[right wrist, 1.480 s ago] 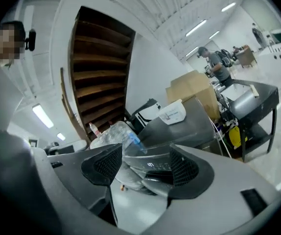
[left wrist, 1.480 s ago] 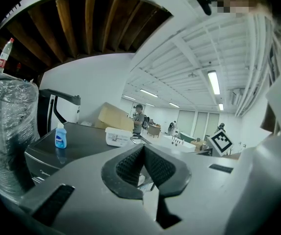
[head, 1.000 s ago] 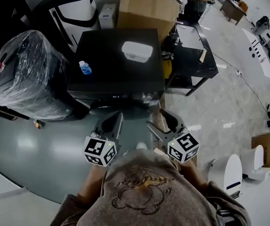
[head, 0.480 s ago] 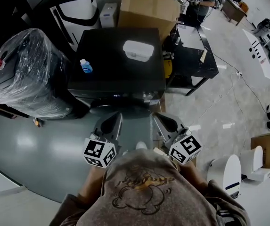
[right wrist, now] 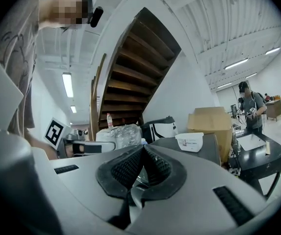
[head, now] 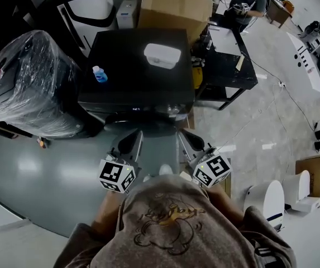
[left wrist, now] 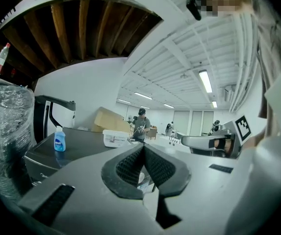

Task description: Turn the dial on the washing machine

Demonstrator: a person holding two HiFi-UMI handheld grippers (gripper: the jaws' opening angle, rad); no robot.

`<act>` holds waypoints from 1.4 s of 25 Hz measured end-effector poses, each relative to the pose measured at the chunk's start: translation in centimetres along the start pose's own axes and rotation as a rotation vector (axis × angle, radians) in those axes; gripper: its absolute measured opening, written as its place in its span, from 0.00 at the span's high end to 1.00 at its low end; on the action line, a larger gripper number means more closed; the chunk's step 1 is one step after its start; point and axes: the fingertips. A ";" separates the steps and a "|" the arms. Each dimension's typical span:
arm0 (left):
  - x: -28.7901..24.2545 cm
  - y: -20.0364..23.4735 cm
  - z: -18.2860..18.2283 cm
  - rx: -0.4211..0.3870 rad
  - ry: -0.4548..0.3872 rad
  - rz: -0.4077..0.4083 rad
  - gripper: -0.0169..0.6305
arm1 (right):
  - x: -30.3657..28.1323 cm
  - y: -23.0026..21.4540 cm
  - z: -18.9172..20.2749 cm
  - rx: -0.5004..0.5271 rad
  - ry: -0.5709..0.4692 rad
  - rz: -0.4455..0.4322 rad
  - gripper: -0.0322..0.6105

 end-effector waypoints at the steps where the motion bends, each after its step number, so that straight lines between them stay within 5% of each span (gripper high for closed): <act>1: -0.2 -0.1 0.5 0.002 0.007 0.006 0.97 | 0.0 -0.1 0.4 0.002 0.007 0.006 0.95; 13: -0.6 -0.2 2.5 0.056 0.030 -0.011 0.97 | 0.7 -1.5 2.7 -0.014 0.028 0.083 0.95; 35: -0.6 0.2 2.5 0.056 0.034 -0.030 0.97 | 0.2 -2.0 2.8 -0.025 0.024 0.094 0.95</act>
Point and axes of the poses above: the fingertips, and each gripper's own axes: x backward along the fingers, y to its left, z out of its underside, and after that the axes turned 10 degrees about -z, right-handed
